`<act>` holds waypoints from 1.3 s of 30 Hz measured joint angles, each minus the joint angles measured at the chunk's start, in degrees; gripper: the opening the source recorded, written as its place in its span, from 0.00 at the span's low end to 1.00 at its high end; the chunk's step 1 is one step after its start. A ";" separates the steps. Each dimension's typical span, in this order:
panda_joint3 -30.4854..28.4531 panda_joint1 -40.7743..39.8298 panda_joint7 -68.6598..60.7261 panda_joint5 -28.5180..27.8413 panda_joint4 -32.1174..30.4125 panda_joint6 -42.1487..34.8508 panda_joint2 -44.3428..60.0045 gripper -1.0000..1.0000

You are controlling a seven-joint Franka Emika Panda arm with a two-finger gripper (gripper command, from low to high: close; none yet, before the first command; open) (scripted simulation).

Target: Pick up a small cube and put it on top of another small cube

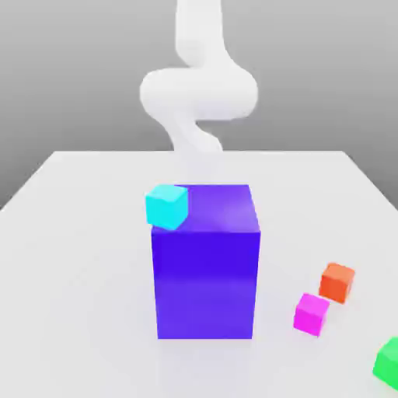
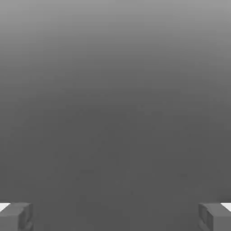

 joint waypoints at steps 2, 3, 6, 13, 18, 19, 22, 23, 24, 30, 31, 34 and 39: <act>0.08 2.53 -3.09 0.69 -2.12 2.60 4.49 0.50; 0.24 3.61 -4.58 1.06 -3.14 3.85 6.62 0.50; 0.81 6.85 -8.93 2.08 -6.14 7.53 12.90 0.50; 3.25 13.55 -18.21 3.35 -13.10 16.07 27.44 0.50; 6.08 17.65 -23.12 1.84 -18.09 22.23 37.82 0.50; 6.44 18.41 -23.70 0.98 -19.09 23.46 39.89 0.50; 6.60 20.19 -24.17 -2.66 -21.45 27.33 46.13 0.50; 6.13 20.59 -23.74 -3.71 -21.43 28.87 48.22 0.50; 5.53 21.06 -23.25 -4.63 -21.21 30.47 50.29 0.50; 2.74 23.44 -21.81 -6.67 -19.78 37.10 58.59 0.00; 2.74 23.44 -21.79 -6.69 -19.77 37.09 58.59 0.00; 2.42 23.71 -21.55 -6.96 -19.58 37.89 59.62 0.00; 4.27 22.34 -23.16 -4.93 -21.02 31.96 52.26 0.00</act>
